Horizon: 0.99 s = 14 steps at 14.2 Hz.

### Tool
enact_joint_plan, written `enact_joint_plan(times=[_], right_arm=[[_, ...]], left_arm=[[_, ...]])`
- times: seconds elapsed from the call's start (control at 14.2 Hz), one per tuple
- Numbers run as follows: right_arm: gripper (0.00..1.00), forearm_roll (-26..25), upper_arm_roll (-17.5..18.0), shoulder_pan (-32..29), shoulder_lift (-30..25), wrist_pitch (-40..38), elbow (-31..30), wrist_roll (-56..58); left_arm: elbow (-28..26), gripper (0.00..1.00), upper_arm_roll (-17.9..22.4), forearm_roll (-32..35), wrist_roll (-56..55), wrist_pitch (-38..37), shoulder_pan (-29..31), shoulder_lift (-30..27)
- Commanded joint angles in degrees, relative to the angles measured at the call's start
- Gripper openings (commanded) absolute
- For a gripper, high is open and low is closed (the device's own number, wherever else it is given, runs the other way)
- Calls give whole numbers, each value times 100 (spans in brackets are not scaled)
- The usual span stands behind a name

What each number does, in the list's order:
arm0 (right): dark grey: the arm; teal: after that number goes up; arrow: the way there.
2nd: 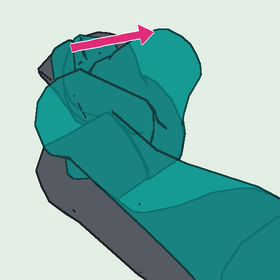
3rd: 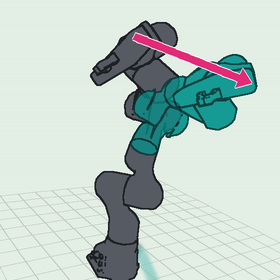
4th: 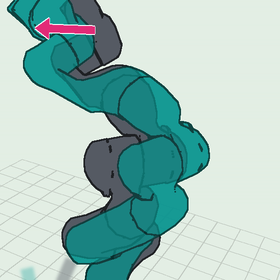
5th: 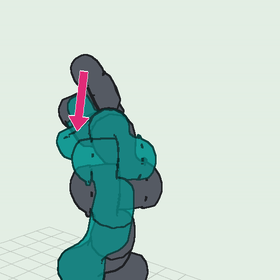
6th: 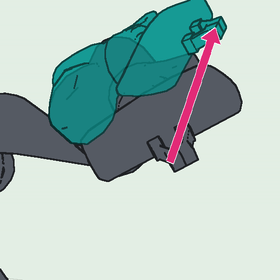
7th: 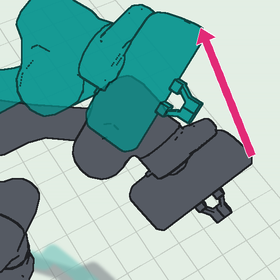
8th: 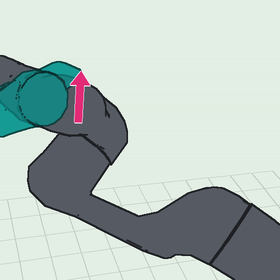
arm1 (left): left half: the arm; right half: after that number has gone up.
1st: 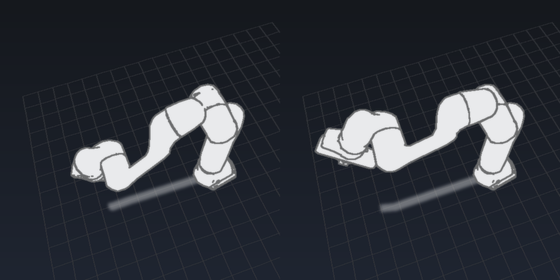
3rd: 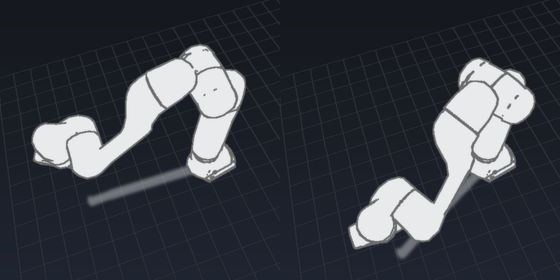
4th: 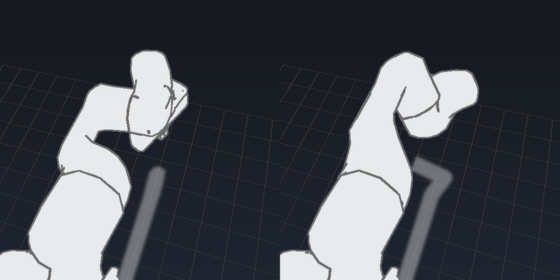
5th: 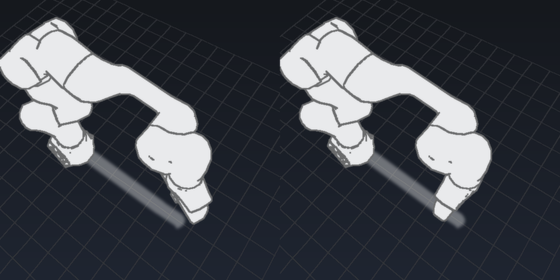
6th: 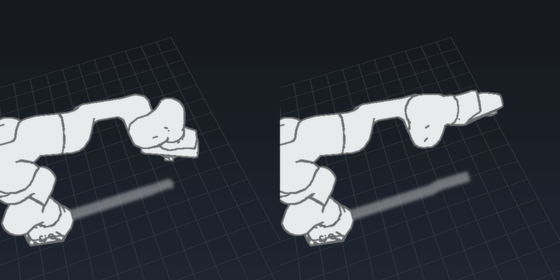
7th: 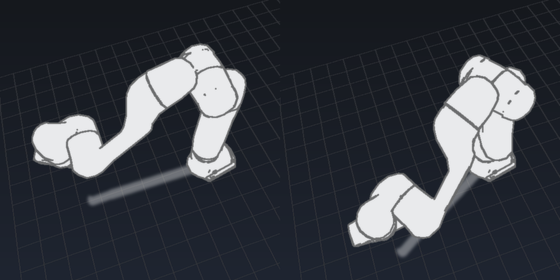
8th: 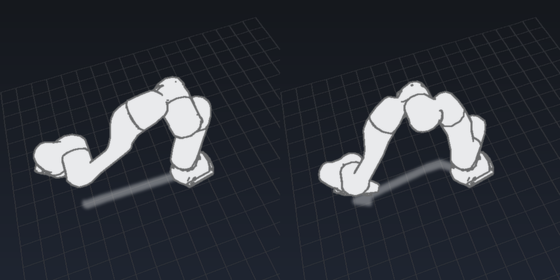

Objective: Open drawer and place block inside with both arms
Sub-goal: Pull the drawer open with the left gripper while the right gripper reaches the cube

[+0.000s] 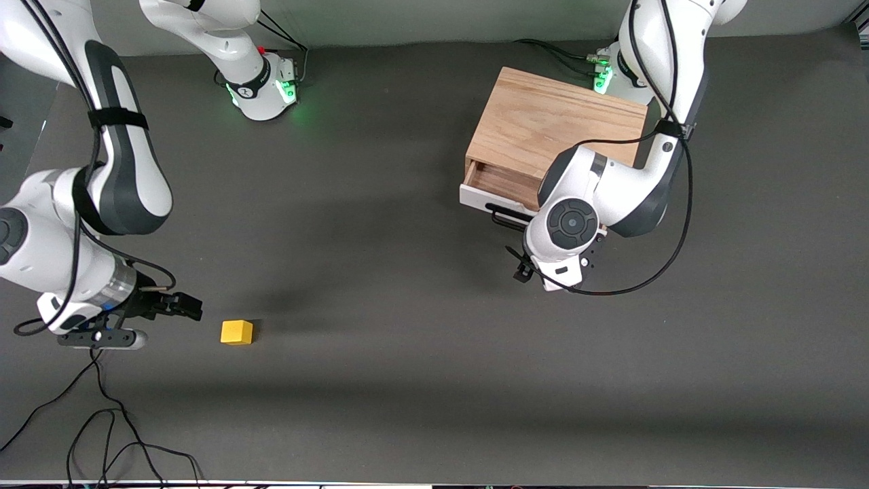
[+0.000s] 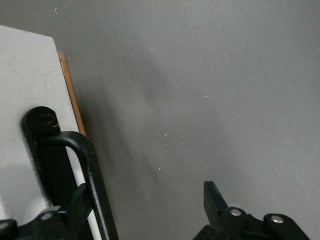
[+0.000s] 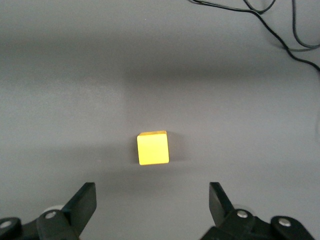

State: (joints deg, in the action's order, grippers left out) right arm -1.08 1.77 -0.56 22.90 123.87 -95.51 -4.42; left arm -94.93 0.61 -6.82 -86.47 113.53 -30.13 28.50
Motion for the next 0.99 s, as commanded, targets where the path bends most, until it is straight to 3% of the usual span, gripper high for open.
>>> enact_joint_plan(times=[0.0, 0.42, 0.92], right_arm=[[100, -6, 8, 65, 600, 260, 287, -138], [100, 3, 8, 47, 1296, 841, 182, -191], [100, 3, 8, 74, 1780, 1727, -81, -226]], left_arm=[[334, 98, 44, 119, -37, 38, -28, 33], [888, 98, 123, 171, 269, -181, 156, -11], [924, 98, 132, 557, 3017, -2201, 885, -1301]])
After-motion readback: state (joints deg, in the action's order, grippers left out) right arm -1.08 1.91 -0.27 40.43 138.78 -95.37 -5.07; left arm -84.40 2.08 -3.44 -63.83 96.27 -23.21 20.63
